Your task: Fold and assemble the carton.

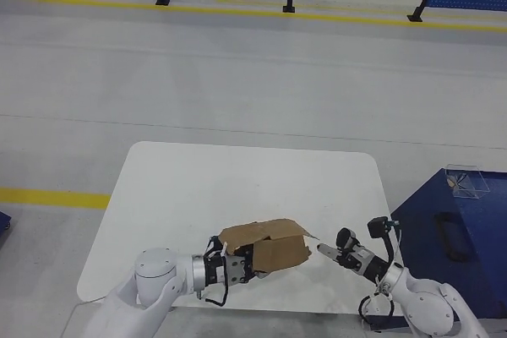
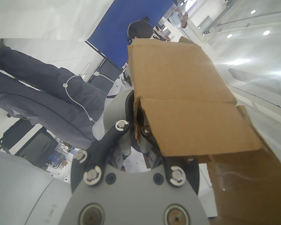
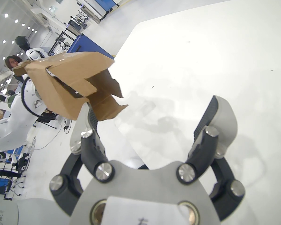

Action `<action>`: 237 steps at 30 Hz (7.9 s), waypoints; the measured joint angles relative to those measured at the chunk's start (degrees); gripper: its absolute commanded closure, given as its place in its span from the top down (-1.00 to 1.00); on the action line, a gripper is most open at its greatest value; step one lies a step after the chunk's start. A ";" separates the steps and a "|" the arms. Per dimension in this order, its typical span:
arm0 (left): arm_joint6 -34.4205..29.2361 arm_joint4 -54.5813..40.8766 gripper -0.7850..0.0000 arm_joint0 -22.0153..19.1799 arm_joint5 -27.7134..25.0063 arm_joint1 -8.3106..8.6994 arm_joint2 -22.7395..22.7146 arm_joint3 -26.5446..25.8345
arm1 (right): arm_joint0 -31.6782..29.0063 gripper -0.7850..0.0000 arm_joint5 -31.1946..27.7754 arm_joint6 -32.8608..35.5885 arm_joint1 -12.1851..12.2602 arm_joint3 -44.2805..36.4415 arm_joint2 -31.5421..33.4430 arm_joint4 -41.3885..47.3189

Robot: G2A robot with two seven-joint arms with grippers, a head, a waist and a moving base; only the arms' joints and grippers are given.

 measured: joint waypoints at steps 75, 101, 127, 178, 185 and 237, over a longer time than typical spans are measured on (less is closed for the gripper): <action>-2.23 4.29 -1.00 1.13 -5.47 1.82 1.23 -1.41 | -5.17 1.00 -3.41 -1.45 -0.03 -4.92 6.38 1.54; -4.29 11.63 -1.00 1.55 -11.28 2.26 3.66 -2.85 | -2.50 1.00 -2.68 1.34 -0.73 -5.68 -1.42 -1.63; 0.26 16.56 -1.00 3.72 -15.17 2.27 4.91 -4.91 | -1.88 1.00 -3.12 2.09 -0.94 -4.98 -2.58 -0.43; 7.12 18.63 -1.00 7.33 -25.92 1.43 3.36 -5.55 | -2.89 1.00 4.21 -13.95 -1.95 -8.34 -1.40 -21.85; 7.35 19.34 -1.00 7.35 -26.04 1.27 3.72 -6.00 | -1.24 1.00 12.39 -20.59 -2.63 -9.11 -4.49 -36.72; 6.14 17.74 -1.00 5.65 -25.13 0.10 3.30 -3.46 | -3.63 1.00 4.71 -13.02 -4.12 -3.01 -3.25 -28.56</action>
